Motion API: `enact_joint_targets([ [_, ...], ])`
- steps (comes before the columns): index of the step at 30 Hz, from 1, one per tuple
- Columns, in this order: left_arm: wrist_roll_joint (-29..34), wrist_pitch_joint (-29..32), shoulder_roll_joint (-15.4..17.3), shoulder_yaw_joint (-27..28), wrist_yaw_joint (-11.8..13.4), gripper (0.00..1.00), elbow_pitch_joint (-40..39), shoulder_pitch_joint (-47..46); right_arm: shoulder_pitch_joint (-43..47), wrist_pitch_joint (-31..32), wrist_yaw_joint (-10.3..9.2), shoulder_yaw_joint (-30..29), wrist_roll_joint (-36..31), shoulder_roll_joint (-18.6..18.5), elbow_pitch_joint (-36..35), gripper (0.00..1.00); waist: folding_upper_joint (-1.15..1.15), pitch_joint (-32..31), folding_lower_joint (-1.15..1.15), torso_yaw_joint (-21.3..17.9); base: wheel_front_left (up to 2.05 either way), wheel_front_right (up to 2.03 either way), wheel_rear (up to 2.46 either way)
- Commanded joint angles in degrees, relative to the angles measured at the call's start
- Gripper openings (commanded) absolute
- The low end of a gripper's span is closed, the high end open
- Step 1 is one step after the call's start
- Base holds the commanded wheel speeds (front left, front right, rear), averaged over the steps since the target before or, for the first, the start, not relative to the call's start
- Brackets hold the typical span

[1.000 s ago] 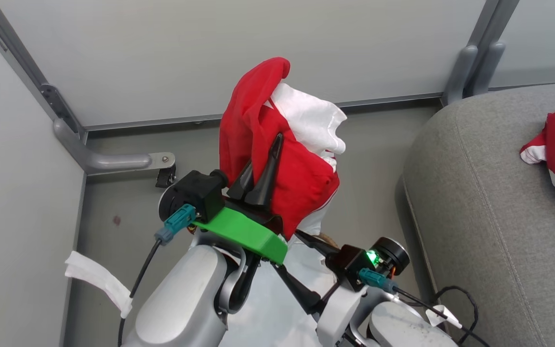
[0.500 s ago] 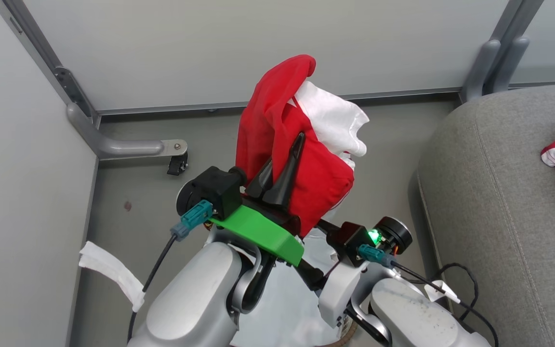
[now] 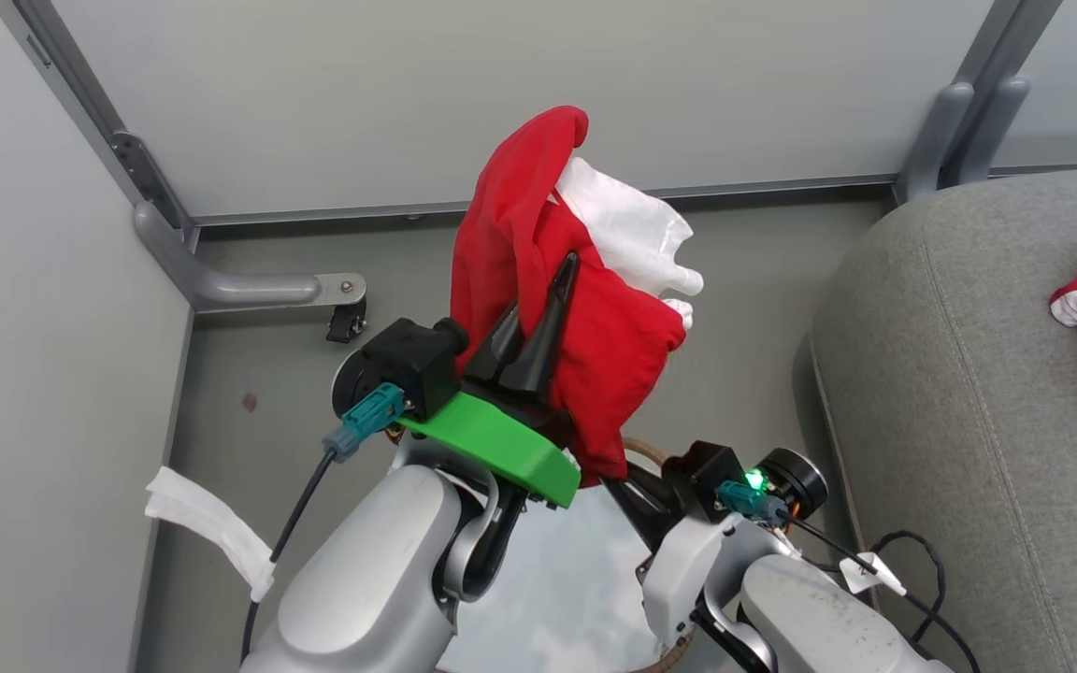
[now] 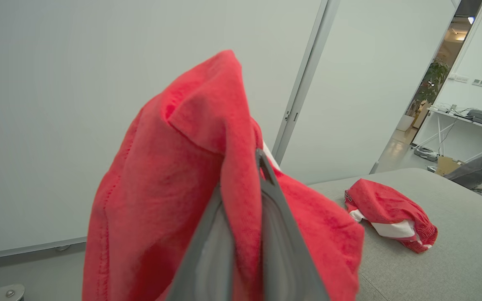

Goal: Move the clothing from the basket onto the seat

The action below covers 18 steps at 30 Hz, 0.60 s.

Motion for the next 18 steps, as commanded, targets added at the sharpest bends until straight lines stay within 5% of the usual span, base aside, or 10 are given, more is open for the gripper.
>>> enact_joint_targets([
  [1, 0.45, -0.06, 0.11, 0.72, -0.16, 0.00, 0.13, 0.10, 1.25, -0.01, -0.06, -0.71, -0.30, -0.32, 0.14, 0.00, 0.00, -0.01, 0.00, -0.55, 0.00, 0.00, 0.00],
  [4, 1.58, -0.05, 0.11, 1.45, 0.18, 0.00, 0.62, 0.72, 1.55, -0.01, -0.06, -2.73, -0.89, -0.29, -2.72, 0.00, 0.00, 0.21, 0.00, -1.40, 0.00, 0.00, 0.00],
  [5, 2.34, -0.05, 0.13, 2.13, 0.65, 0.59, 0.51, 0.95, 2.11, -0.01, -0.07, -3.66, -1.01, -0.31, -4.08, 0.00, 0.00, 0.30, 0.00, -1.86, 0.00, 0.00, 0.00],
  [6, 2.75, -0.03, 0.13, 2.28, 0.77, 1.00, 1.00, 1.41, 2.59, -0.02, -0.06, -4.41, -1.25, -0.31, -5.34, 0.00, 0.00, 0.32, 0.00, -2.16, 0.00, 0.00, 0.00],
  [18, 10.49, -0.02, 0.42, 10.11, -1.46, 1.00, 5.30, 6.39, 8.24, -0.02, -0.06, -13.80, -2.53, -0.25, -22.09, 0.00, 0.00, 0.67, 0.00, -9.97, 0.00, 0.00, 0.00],
])
